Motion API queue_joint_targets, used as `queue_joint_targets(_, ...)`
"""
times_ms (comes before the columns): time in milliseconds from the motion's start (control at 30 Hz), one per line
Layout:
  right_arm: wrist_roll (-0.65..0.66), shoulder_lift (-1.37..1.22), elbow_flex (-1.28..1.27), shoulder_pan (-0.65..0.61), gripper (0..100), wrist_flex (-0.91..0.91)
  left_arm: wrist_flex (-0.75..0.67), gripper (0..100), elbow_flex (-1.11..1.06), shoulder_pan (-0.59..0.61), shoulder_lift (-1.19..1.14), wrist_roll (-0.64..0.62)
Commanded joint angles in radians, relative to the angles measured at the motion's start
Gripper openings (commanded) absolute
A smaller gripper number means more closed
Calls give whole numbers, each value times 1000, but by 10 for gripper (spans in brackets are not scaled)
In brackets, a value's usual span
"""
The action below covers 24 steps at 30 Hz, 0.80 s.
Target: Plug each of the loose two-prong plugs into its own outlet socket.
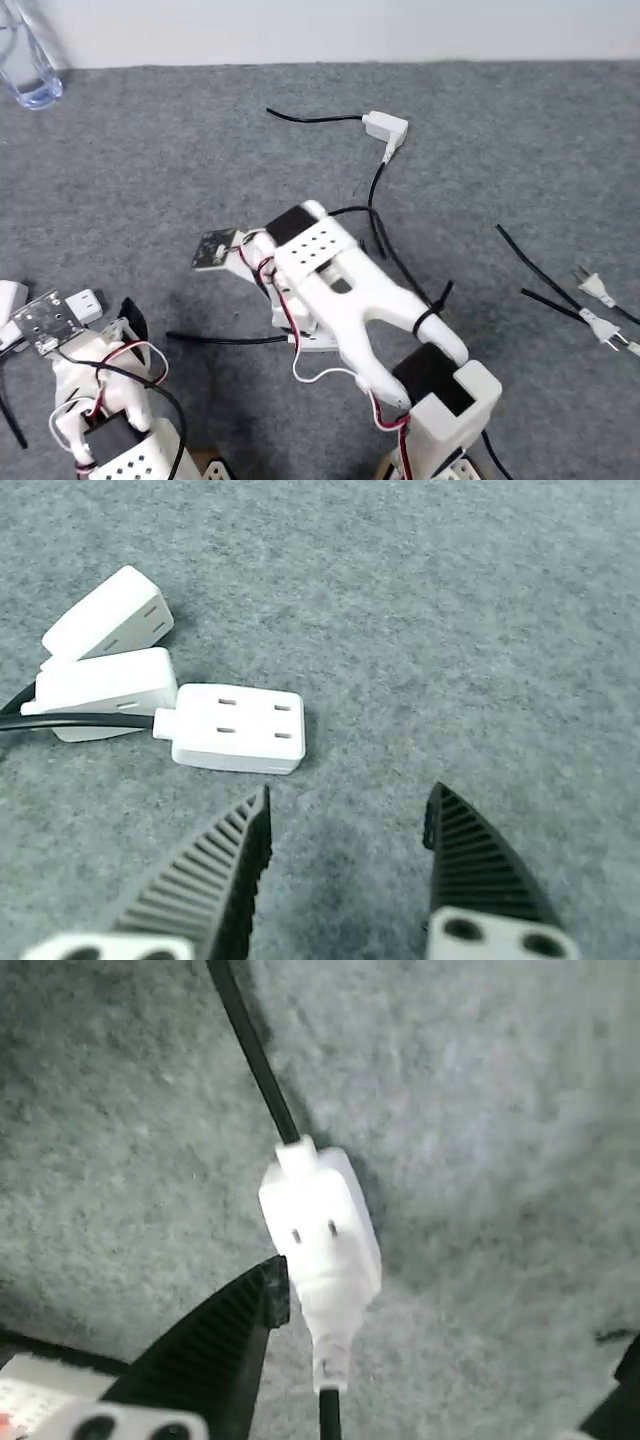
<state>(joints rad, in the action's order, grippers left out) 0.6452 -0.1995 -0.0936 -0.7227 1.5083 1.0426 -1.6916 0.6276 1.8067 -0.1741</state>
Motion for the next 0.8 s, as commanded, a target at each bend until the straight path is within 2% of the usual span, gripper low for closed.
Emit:
queue_joint_targets(0, -3, 48, -54, -13, 479, -67, 3, 242, 8, 3, 11, 8)
queue_joint_targets(233, 3, 48, -210, -8, 479, -166, 3, 242, 8, 2, 11, 8)
queue_joint_targets(433, 95, 48, -307, 1, 471, -260, 3, 242, 8, 2, 11, 8)
queue_joint_targets(533, 127, 48, -351, 2, 344, -311, 3, 242, 8, 2, 11, 8)
queue_joint_targets(667, 133, 48, -371, 4, 0, -357, 3, 242, 8, 2, 11, 8)
queue_joint_targets(733, 133, 54, -370, 8, 57, -346, 3, 242, 8, 2, 11, 8)
queue_joint_targets(767, 133, 59, -371, 12, 54, -343, 3, 242, 8, 2, 11, 8)
